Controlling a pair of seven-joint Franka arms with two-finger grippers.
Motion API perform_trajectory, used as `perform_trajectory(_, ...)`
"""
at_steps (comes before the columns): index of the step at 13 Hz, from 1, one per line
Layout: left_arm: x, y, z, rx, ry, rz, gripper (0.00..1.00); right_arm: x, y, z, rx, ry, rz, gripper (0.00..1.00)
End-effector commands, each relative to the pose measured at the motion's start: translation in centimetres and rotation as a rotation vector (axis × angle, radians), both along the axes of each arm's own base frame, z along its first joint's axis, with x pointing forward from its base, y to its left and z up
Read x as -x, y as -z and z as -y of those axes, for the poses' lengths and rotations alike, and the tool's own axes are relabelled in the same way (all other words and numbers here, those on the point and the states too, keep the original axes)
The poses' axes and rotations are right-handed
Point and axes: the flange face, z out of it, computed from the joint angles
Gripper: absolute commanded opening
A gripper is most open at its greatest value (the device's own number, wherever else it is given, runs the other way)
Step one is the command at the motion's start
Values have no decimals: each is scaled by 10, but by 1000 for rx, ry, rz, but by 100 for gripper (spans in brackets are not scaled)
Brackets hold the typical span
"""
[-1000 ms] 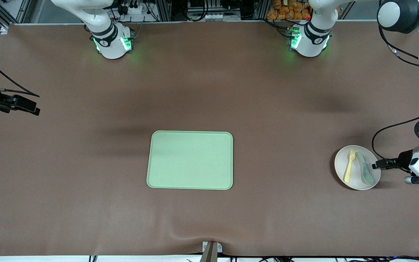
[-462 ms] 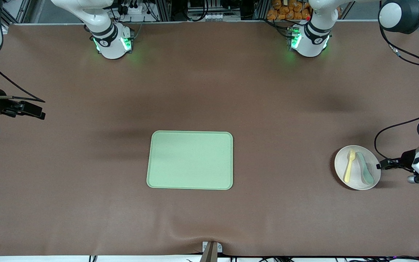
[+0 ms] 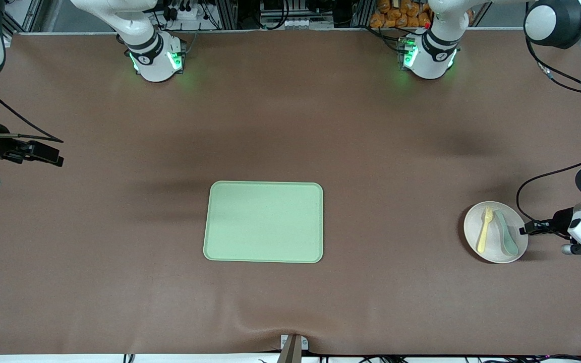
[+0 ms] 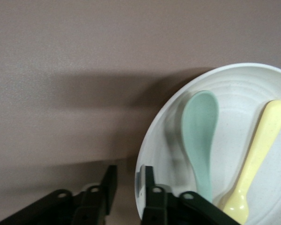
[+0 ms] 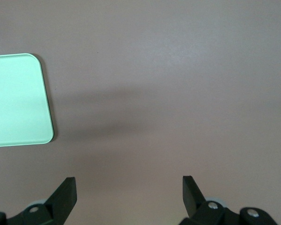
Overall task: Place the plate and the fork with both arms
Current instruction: 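Close the left gripper on the plate rim and lift the plate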
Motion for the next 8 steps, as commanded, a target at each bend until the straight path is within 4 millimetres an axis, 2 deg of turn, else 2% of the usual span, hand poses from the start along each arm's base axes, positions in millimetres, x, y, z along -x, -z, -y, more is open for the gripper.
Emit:
perform_trajectory(1,-6,-1,-1,17,6,22,17,-2,-1,-5,-12,5,12,100)
perform_trajectory(3,-6,0,1,17,6,20,15,-1,0,-4,-12,6,9,100)
perform_trajectory(8,-7,-1,4,19,1,18,1,-1,3,-5,-12,5,3,100)
